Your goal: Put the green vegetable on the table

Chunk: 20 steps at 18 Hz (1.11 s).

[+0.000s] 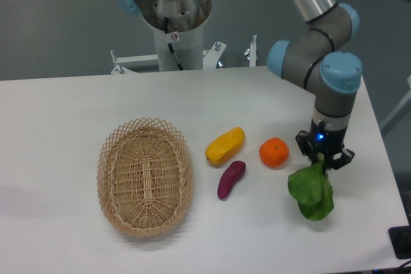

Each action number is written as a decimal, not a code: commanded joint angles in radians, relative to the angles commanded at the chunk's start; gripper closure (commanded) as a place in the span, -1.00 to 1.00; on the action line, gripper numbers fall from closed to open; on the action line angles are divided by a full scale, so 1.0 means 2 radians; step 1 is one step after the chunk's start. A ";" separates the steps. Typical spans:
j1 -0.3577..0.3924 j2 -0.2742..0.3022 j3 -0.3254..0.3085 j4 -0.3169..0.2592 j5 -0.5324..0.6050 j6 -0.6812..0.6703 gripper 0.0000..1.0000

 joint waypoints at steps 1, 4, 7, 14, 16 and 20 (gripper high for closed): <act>0.000 0.000 0.000 0.000 0.000 0.000 0.21; 0.000 0.000 0.004 0.001 0.000 0.001 -0.68; 0.000 0.001 0.007 0.001 0.000 -0.002 -1.00; 0.002 0.033 0.024 0.003 -0.001 0.000 -1.00; 0.007 0.049 0.031 0.003 -0.001 0.003 -1.00; 0.034 0.094 0.030 -0.005 0.011 0.019 -1.00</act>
